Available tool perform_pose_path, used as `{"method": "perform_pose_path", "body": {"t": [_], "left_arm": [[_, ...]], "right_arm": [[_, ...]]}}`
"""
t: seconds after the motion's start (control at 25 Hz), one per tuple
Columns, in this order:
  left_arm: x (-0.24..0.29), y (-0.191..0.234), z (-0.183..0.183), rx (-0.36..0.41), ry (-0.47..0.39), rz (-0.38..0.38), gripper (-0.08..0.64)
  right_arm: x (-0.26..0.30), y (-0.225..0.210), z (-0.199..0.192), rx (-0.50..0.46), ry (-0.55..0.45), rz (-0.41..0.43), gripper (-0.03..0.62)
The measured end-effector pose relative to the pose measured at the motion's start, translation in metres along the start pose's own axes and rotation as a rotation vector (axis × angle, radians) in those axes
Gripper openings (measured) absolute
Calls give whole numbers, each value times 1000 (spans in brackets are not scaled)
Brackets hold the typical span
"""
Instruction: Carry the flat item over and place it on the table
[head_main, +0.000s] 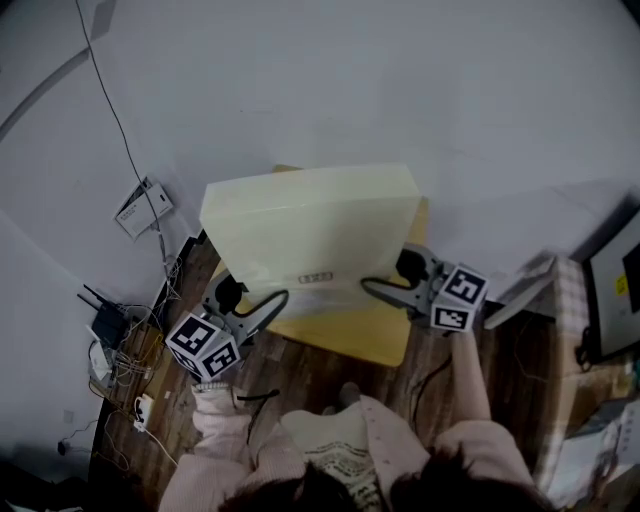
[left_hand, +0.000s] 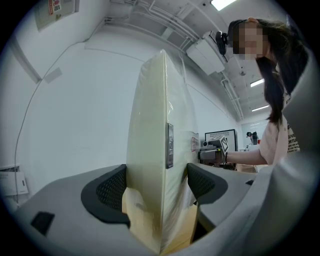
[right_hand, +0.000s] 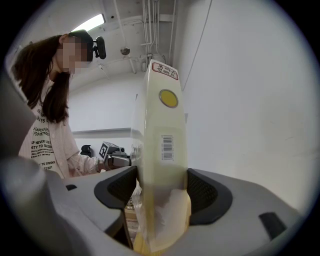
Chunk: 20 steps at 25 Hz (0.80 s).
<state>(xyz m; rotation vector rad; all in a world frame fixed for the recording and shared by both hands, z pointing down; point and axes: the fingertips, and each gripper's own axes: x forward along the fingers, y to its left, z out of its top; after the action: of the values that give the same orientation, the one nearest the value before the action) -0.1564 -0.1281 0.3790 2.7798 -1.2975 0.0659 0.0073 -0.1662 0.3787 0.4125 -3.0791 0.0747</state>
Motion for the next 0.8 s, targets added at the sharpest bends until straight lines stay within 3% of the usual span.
{"method": "perform_pose_path", "body": {"t": [0.8], "left_arm": [[61, 54, 1, -2, 49, 77, 377]], "right_arm": [[30, -87, 1, 16, 34, 66, 311]]}}
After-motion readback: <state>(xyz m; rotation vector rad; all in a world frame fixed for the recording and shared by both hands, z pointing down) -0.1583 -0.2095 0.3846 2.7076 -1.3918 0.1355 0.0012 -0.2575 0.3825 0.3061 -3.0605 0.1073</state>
